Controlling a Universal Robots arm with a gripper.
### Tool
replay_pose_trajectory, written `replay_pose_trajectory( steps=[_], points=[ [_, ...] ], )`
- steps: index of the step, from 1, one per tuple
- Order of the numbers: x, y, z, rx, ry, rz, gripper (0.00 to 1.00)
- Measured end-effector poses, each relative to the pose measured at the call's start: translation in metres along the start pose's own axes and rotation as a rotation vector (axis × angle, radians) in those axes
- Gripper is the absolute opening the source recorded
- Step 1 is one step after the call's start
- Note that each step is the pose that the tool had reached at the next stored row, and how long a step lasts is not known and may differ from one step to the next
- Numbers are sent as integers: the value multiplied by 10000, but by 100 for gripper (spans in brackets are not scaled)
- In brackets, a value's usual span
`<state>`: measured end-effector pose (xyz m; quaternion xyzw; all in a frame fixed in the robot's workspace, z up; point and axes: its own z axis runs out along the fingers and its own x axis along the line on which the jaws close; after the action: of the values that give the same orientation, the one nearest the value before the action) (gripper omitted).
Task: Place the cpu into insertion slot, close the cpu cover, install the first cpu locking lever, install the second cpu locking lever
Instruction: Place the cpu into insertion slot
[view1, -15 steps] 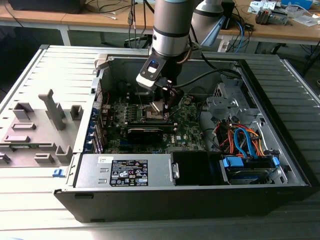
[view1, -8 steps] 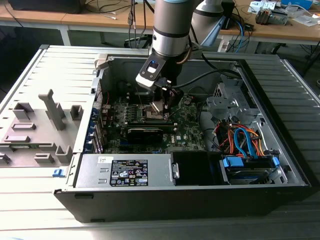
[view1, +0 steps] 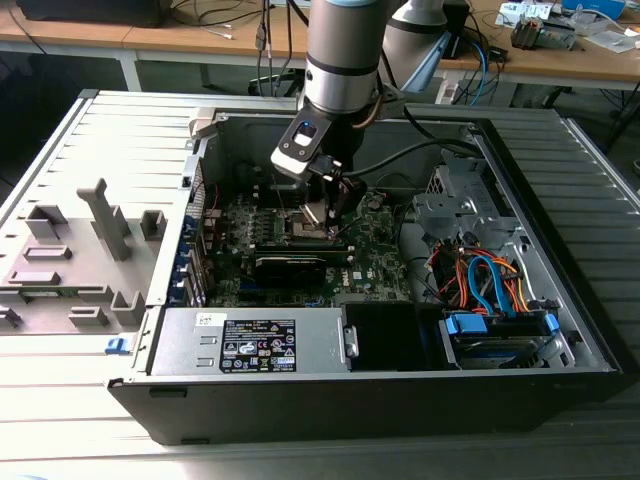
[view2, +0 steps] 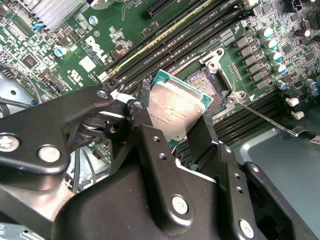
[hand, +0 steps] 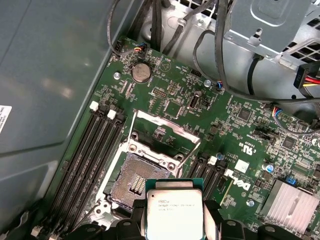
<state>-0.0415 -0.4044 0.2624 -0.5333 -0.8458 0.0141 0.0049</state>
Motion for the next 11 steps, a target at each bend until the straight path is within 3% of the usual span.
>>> replay_pose_trajectory(
  steps=[11],
  points=[
    [0, 0, 6, 2, 3, 146, 55]
  ],
)
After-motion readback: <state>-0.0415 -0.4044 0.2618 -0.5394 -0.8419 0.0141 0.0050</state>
